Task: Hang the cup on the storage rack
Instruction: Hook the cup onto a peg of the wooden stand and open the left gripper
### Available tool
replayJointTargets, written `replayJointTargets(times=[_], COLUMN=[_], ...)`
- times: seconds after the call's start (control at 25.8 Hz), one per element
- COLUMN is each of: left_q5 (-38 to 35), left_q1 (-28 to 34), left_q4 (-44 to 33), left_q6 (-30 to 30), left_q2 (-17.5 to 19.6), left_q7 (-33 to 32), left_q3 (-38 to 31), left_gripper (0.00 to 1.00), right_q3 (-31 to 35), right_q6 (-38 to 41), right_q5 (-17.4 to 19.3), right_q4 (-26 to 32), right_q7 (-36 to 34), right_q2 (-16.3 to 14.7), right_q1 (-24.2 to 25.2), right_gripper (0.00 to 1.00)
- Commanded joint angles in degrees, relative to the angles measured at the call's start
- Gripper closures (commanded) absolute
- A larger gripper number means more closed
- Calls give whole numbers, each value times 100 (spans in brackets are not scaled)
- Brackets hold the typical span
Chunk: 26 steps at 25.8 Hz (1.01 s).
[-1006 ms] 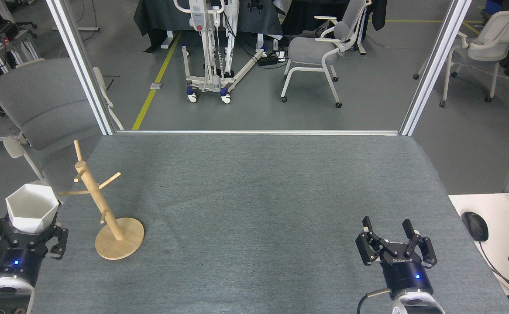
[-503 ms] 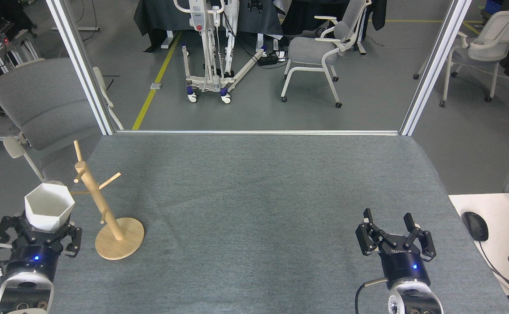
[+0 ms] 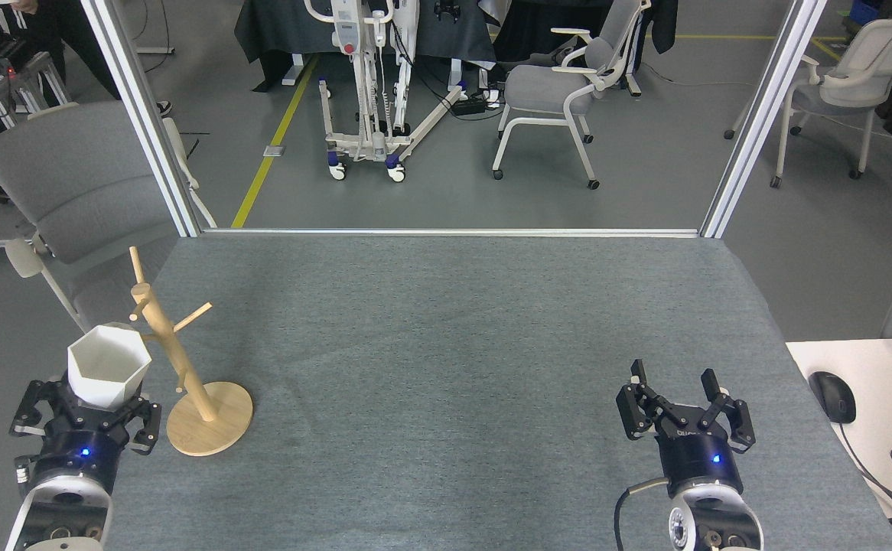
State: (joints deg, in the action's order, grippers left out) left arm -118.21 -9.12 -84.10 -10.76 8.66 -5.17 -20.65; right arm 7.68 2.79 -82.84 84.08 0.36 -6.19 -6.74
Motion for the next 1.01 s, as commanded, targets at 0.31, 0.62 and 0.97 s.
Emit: replayJointTargets(times=[0.31,0.62,0.97], left_q5=[43,87,175], left_q1=[41,156,551], left_q4=[87,175,641], left_q6=[135,153,144], left_q2=[-304,-330,-348], left_q7=[69,95,315], left_q3=[53,53,-9], left_gripper=[3,2,2], right_q3=[-56,-65,-170], right_q6=[-121,-121,-121], right_q5=[14,23,31], right_q4=[-67,-103,-208], right_q7=[-18,-80,-62], right_q2=[-14,-119,-119], right_q1=[-64,-90,-266], right_gripper=[0,0,0])
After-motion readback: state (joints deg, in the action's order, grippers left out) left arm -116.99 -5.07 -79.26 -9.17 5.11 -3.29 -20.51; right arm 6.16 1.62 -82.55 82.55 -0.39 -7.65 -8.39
